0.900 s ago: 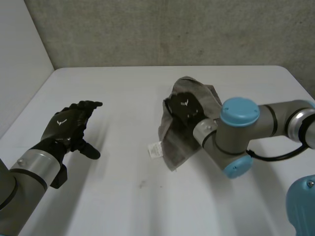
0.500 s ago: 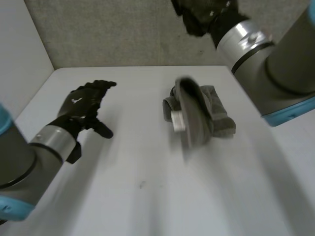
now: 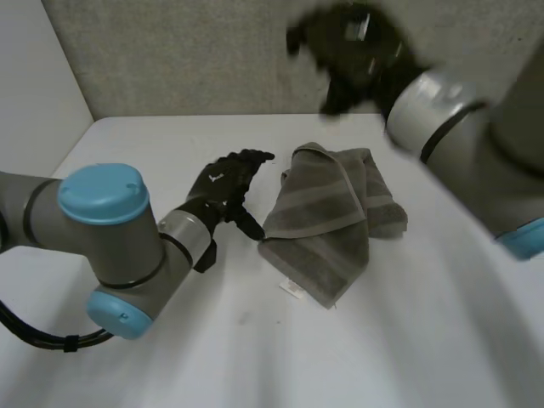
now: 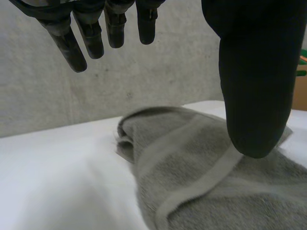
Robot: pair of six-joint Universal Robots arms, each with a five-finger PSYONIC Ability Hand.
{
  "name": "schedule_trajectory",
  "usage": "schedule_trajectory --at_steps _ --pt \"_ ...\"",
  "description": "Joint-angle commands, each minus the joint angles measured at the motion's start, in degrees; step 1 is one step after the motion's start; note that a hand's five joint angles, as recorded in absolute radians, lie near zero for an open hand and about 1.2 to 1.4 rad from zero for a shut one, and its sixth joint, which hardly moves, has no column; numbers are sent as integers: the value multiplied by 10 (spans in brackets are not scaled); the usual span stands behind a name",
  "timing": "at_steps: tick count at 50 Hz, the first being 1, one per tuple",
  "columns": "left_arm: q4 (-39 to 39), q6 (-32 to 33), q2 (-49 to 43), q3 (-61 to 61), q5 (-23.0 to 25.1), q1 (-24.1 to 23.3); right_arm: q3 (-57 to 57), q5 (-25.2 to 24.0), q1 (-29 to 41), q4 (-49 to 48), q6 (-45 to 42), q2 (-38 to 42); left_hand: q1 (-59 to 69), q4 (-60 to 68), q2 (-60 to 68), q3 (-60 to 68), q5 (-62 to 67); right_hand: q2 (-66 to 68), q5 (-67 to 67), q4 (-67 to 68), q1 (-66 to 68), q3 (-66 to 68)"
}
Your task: Fold the towel.
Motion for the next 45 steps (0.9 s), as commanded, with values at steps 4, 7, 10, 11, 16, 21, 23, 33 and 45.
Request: schedule_trajectory --at_steps 4,7,10,11,16,21,23,33,45 --pt "-1 8 126 -93 3 64 4 -1 7 30 24 180 11 12 12 11 -6 2 3 5 43 6" --pt "0 9 159 -121 3 79 -18 -3 14 19 57 222 10 10 11 10 -8 6 7 8 46 9" --pt "-2 22 192 -154 6 98 -39 -11 22 -2 95 260 10 10 11 10 -8 7 8 10 48 11" --pt "-2 35 206 -169 6 107 -48 -22 23 -11 110 278 8 8 9 8 -9 9 10 12 50 12" --pt "-3 88 234 -211 7 125 -75 -48 28 -24 137 324 5 5 6 5 -13 16 17 18 56 19" --pt "-3 121 246 -236 7 126 -112 -47 39 -33 140 366 5 5 6 5 -13 22 23 25 63 26" --pt "-4 122 248 -240 7 126 -126 -43 40 -36 140 380 5 5 6 5 -13 26 27 29 67 29" --pt "-4 122 258 -253 8 126 -171 -4 42 -43 111 420 5 5 6 5 -13 137 138 140 178 140" --pt "-4 121 258 -253 8 127 -168 24 43 -63 10 421 5 5 6 5 -13 270 271 272 310 273"
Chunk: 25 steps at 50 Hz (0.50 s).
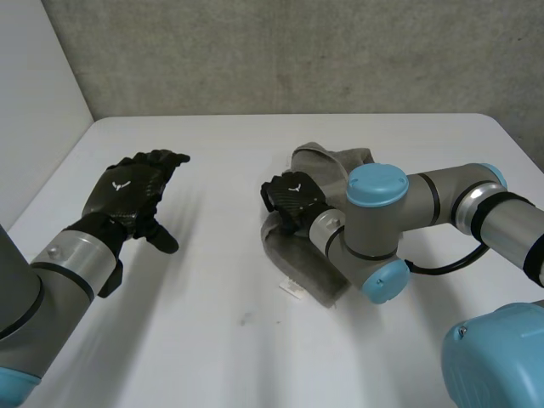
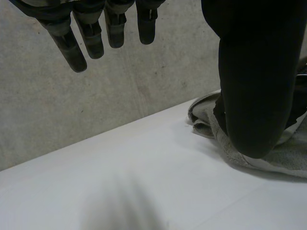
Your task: Fold the towel.
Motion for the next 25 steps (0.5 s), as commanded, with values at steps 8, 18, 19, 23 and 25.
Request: schedule_trajectory --at_steps 8,18,19,23,25 --pt "0 0 0 -1 -1 0 9 2 1 0 -31 8 5 5 6 5 -13 -46 -31 -50 27 -50" --pt "1 0 1 -5 0 -1 7 2 1 0 -32 8 5 5 6 5 -13 -67 -53 -72 5 -72" --pt "1 0 1 -5 0 -1 7 2 1 0 -32 8 5 5 6 5 -13 -67 -53 -72 6 -72" --pt "1 0 0 -5 0 -1 6 5 1 0 -32 10 5 5 6 5 -13 -14 1 -19 59 -18" --pt "1 0 0 -5 0 -1 6 6 1 0 -32 13 5 5 6 5 -13 8 23 4 81 4"
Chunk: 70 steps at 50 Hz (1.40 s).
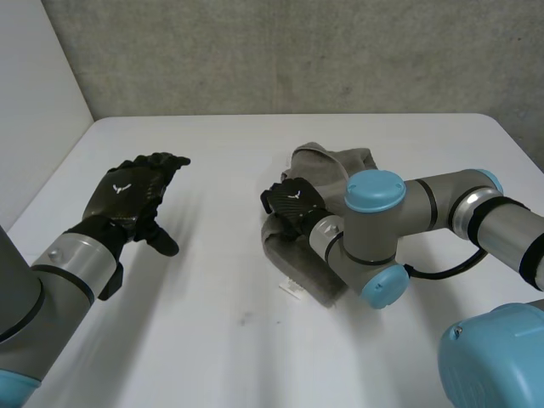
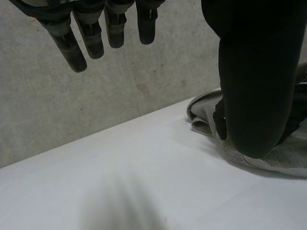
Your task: Fold the towel.
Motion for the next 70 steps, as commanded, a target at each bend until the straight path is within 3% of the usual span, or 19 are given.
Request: schedule_trajectory --at_steps 1,13,16,17,24,29,32,34,40,53,58,59,60,61,62,63,66,70 --pt "0 0 0 0 0 0 -3 4 0 1 -1 7 5 5 6 5 -13 133 132 136 189 136" --pt "2 0 0 0 0 -1 -6 4 0 5 -1 6 5 5 6 5 -13 187 186 190 243 190" --pt "2 0 1 0 0 -2 -8 3 0 17 -2 8 5 5 6 5 -13 300 299 303 356 303" --pt "2 1 1 0 0 -3 -12 3 0 28 -4 9 5 5 6 5 -13 401 400 404 457 404" --pt "6 2 0 1 0 -5 -33 2 0 62 -9 -16 5 5 6 5 -13 402 401 405 458 405" --pt "12 2 -8 16 0 -7 -11 -1 -1 68 -4 -142 5 5 6 5 -13 402 401 405 458 405" --pt "17 2 -13 23 0 -8 0 -2 -1 68 -3 -178 5 5 6 5 -13 402 401 405 458 405" --pt "32 2 -44 46 1 -12 27 -4 -1 69 -3 -251 8 8 9 8 -9 402 401 405 458 405" --pt "35 -5 -133 123 0 -23 96 -6 -1 76 -3 -367 10 10 11 10 -8 402 401 405 458 405" --pt "34 -54 -296 283 55 -119 244 -19 -6 82 -3 -534 8 8 9 8 -9 402 401 405 458 405" --pt "29 -54 -319 307 54 -129 267 -22 -18 89 -1 -544 16 17 18 16 -1 402 401 405 458 405" --pt "28 -52 -322 310 55 -129 276 -21 -36 97 0 -543 20 20 21 20 2 231 230 234 287 234" --pt "28 -52 -322 310 55 -129 276 -21 -36 97 0 -543 20 20 21 20 2 230 228 232 285 232" --pt "28 -52 -323 313 56 -129 287 -20 -60 106 -1 -543 31 32 33 31 14 35 33 38 90 37" --pt "28 -52 -323 313 56 -129 287 -20 -61 106 -1 -543 32 32 33 32 14 33 31 36 88 35" --pt "28 -51 -326 318 57 -130 298 -19 -87 116 -3 -541 53 54 55 53 36 -94 -95 -91 -38 -92" --pt "25 -51 -345 335 59 -132 323 -23 -128 126 0 -537 124 124 125 124 106 -124 -125 -121 -68 -121" --pt "-17 -46 -390 386 54 -151 381 -30 -163 119 0 -532 124 125 125 124 107 -124 -125 -121 -68 -121"
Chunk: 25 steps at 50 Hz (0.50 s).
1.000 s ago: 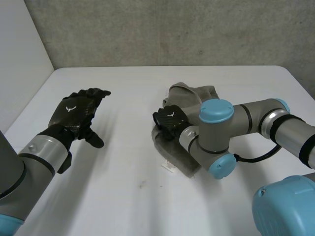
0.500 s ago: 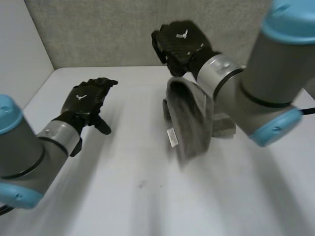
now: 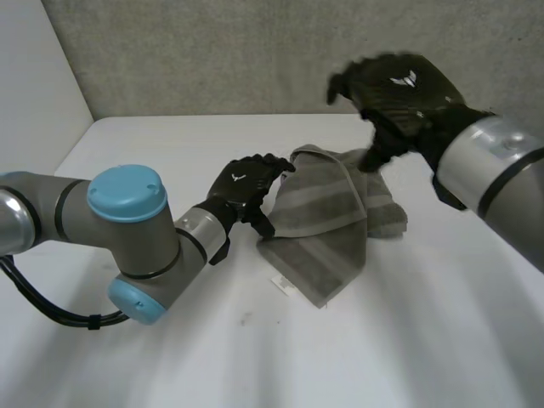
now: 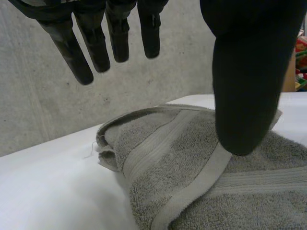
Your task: Fold the towel.
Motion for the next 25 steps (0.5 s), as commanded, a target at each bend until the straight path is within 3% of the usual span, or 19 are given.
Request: schedule_trajectory --at_steps 1,4,9,14,25 --pt "-42 6 -53 58 -5 -18 73 -8 -67 3 1 9 34 38 36 36 37 3 7 8 35 8" --pt "-100 19 -92 113 -10 -26 106 -9 -72 -11 1 10 23 26 25 25 26 3 7 8 35 8" --pt "-181 98 -147 197 -78 -34 159 -9 -86 -53 -1 10 14 17 16 16 17 3 7 8 35 8" --pt "-180 148 -152 214 -115 -36 181 -15 -104 -69 -1 10 26 29 28 28 29 3 7 8 35 8" --pt "-180 156 -176 248 -123 -36 219 -53 -123 -90 0 24 102 105 104 104 105 2 6 6 33 6"
